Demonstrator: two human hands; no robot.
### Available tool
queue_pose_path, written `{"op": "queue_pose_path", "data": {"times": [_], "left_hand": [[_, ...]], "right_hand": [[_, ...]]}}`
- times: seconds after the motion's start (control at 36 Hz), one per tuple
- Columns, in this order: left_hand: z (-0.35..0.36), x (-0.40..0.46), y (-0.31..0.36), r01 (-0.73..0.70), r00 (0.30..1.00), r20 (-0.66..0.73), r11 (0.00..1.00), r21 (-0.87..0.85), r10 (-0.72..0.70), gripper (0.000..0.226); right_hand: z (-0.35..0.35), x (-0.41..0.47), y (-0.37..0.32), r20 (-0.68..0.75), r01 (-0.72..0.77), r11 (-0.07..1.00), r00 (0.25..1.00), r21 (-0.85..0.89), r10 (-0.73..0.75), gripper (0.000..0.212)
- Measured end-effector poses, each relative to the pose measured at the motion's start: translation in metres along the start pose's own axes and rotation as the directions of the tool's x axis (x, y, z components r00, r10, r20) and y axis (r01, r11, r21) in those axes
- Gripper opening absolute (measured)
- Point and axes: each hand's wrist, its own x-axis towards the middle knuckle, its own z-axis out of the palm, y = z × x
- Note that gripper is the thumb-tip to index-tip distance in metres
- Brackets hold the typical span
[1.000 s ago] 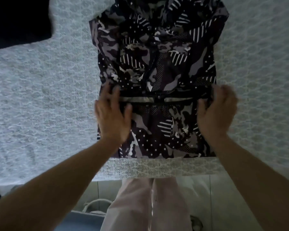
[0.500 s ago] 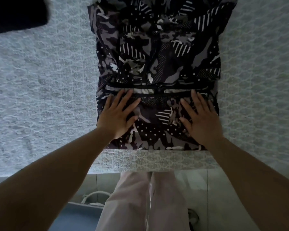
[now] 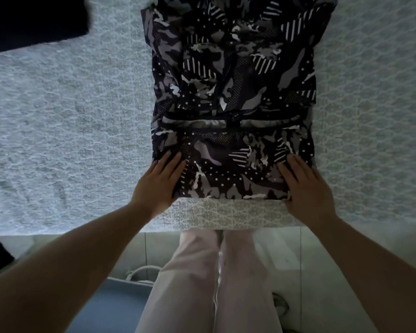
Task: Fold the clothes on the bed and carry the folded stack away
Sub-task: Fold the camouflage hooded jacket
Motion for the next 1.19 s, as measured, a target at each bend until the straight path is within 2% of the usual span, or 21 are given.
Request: {"op": "queue_pose_path", "data": {"times": [0.11, 0.22, 0.28, 0.33, 0.39, 0.47, 0.53, 0.58, 0.61, 0.64, 0.72, 0.81, 0.86, 0.89, 0.92, 0.97, 1.0, 1.03, 1.11, 1.19], "left_hand": [[-0.019, 0.0, 0.005, 0.041, 0.999, -0.007, 0.996, -0.085, -0.042, 0.062], [-0.042, -0.003, 0.009, 0.137, 0.991, 0.007, 0.988, -0.065, -0.137, 0.052], [-0.055, -0.002, 0.011, 0.197, 0.976, 0.093, 0.98, 0.008, -0.197, 0.046], [-0.069, 0.0, 0.013, 0.186, 0.948, 0.249, 0.98, 0.069, -0.198, 0.034], [-0.082, 0.001, 0.014, 0.136, 0.885, 0.451, 0.991, -0.004, -0.119, 0.025], [-0.106, 0.002, 0.013, 0.167, 0.704, 0.711, 0.972, -0.165, 0.0, 0.028], [-0.122, 0.001, 0.006, 0.248, 0.575, 0.817, 0.941, -0.23, 0.048, 0.024], [-0.134, 0.002, -0.008, 0.41, 0.503, 0.858, 0.844, -0.344, 0.105, 0.024], [-0.138, 0.002, -0.017, 0.481, 0.514, 0.849, 0.778, -0.405, 0.124, 0.026], [-0.142, 0.004, -0.027, 0.536, 0.553, 0.824, 0.705, -0.464, 0.122, 0.029], [-0.153, 0.014, -0.052, 0.617, 0.701, 0.712, 0.478, -0.625, 0.027, 0.026], [-0.156, 0.027, -0.064, 0.569, 0.822, 0.536, 0.257, -0.781, -0.189, 0.014], [-0.15, 0.039, -0.067, 0.49, 0.837, 0.403, 0.181, -0.853, -0.369, 0.007], [-0.145, 0.046, -0.066, 0.459, 0.825, 0.341, 0.182, -0.869, -0.45, 0.01], [-0.137, 0.052, -0.064, 0.442, 0.804, 0.272, 0.225, -0.868, -0.529, 0.017], [-0.121, 0.062, -0.055, 0.515, 0.74, 0.09, 0.476, -0.713, -0.666, 0.025], [-0.111, 0.066, -0.052, 0.547, 0.712, -0.005, 0.56, -0.622, -0.702, 0.025], [-0.102, 0.071, -0.047, 0.561, 0.674, -0.052, 0.556, -0.613, -0.737, 0.025], [-0.082, 0.087, -0.041, 0.59, 0.618, 0.018, 0.449, -0.671, -0.786, 0.028], [-0.075, 0.096, -0.04, 0.585, 0.544, 0.058, 0.329, -0.741, -0.837, 0.03]], "right_hand": [[-0.015, 0.01, 0.003, 0.096, 0.002, 1.0, 0.995, -0.02, 0.0, 0.075], [-0.035, 0.008, 0.004, 0.092, -0.036, 0.99, 0.995, 0.138, 0.024, 0.059], [-0.044, 0.006, 0.005, 0.091, -0.076, 0.99, 0.994, 0.115, 0.065, 0.045], [-0.058, 0.006, 0.005, 0.168, -0.123, 0.99, 0.98, 0.063, 0.111, 0.032], [-0.073, 0.006, 0.006, 0.32, -0.168, 0.983, 0.937, 0.069, 0.138, 0.019], [-0.094, 0.002, 0.01, 0.613, -0.223, 0.966, 0.784, 0.13, 0.098, 0.018], [-0.107, 0.002, 0.018, 0.74, -0.299, 0.934, 0.67, 0.196, 0.059, 0.017], [-0.119, 0.005, 0.033, 0.771, -0.479, 0.808, 0.635, 0.343, 0.049, 0.004], [-0.123, 0.007, 0.04, 0.762, -0.522, 0.75, 0.646, 0.405, 0.037, 0.011], [-0.128, 0.012, 0.049, 0.735, -0.548, 0.695, 0.677, 0.465, 0.043, 0.017], [-0.137, 0.029, 0.064, 0.556, -0.552, 0.482, 0.818, 0.68, 0.152, 0.012], [-0.136, 0.05, 0.065, 0.32, -0.405, 0.231, 0.888, 0.885, 0.329, 0.016], [-0.131, 0.063, 0.058, 0.201, -0.3, 0.164, 0.873, 0.94, 0.445, 0.014], [-0.128, 0.07, 0.052, 0.161, -0.275, 0.167, 0.854, 0.947, 0.495, 0.011], [-0.124, 0.078, 0.046, 0.127, -0.264, 0.187, 0.836, 0.946, 0.534, 0.011], [-0.117, 0.097, 0.035, 0.057, -0.245, 0.243, 0.805, 0.939, 0.59, 0.016], [-0.114, 0.105, 0.031, 0.02, -0.246, 0.287, 0.79, 0.926, 0.613, 0.02], [-0.11, 0.113, 0.027, -0.009, -0.265, 0.338, 0.776, 0.903, 0.63, 0.026], [-0.099, 0.13, 0.017, -0.047, -0.372, 0.453, 0.729, 0.81, 0.683, 0.043], [-0.089, 0.134, 0.01, -0.116, -0.408, 0.523, 0.695, 0.748, 0.71, 0.041]]}}
